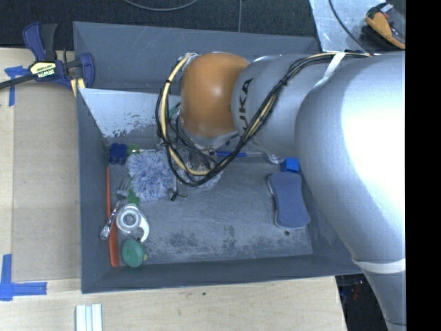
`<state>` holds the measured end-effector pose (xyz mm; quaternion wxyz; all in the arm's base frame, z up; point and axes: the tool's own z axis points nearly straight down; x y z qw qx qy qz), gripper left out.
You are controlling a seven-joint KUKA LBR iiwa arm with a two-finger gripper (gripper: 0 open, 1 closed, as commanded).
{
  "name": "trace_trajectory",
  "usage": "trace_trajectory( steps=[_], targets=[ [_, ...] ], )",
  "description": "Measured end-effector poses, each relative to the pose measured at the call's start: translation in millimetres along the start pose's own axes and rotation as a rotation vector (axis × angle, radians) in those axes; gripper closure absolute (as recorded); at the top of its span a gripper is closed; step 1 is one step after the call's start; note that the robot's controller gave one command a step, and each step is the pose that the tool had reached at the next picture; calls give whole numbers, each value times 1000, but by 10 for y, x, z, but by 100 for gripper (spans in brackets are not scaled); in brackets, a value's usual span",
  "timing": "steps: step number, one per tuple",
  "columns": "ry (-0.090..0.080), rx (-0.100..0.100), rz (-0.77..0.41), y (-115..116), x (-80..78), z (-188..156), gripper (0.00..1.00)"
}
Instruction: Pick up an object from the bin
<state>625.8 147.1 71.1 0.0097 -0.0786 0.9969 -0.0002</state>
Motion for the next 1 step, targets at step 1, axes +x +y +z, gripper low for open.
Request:
trace_trajectory(
  steps=[1],
  targets=[
    [6, -4, -652, 698, -115, 1, 100]
  ],
)
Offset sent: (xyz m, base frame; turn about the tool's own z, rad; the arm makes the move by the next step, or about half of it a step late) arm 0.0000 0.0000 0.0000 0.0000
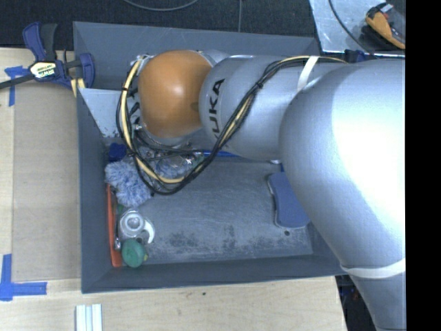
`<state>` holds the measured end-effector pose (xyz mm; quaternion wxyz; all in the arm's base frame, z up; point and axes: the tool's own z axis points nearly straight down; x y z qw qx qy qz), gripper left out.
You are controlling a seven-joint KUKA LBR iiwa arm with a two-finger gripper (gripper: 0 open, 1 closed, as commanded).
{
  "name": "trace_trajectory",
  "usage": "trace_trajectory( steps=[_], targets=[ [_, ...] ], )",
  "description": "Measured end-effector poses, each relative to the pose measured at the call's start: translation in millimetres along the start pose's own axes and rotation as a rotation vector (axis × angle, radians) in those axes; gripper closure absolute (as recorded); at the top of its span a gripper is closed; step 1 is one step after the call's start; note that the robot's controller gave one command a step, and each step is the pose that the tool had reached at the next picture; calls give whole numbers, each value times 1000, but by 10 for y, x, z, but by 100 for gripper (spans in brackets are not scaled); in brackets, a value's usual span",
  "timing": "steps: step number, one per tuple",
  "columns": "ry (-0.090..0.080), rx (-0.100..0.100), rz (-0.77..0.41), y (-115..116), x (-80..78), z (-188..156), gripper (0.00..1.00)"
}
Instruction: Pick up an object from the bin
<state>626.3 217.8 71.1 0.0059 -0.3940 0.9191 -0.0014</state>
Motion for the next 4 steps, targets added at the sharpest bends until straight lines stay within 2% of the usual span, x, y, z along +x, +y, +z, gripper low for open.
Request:
trace_trajectory(
  steps=[1, 2, 3, 4],
  targets=[
    [0, -1, 2, -2, 2, -4, 100],
    [8, -6, 2, 19, 23, -271, 100],
    [-1, -2, 5, 3, 1, -653, 100],
    [-6, 0, 6, -2, -8, -738, 100]
  ],
)
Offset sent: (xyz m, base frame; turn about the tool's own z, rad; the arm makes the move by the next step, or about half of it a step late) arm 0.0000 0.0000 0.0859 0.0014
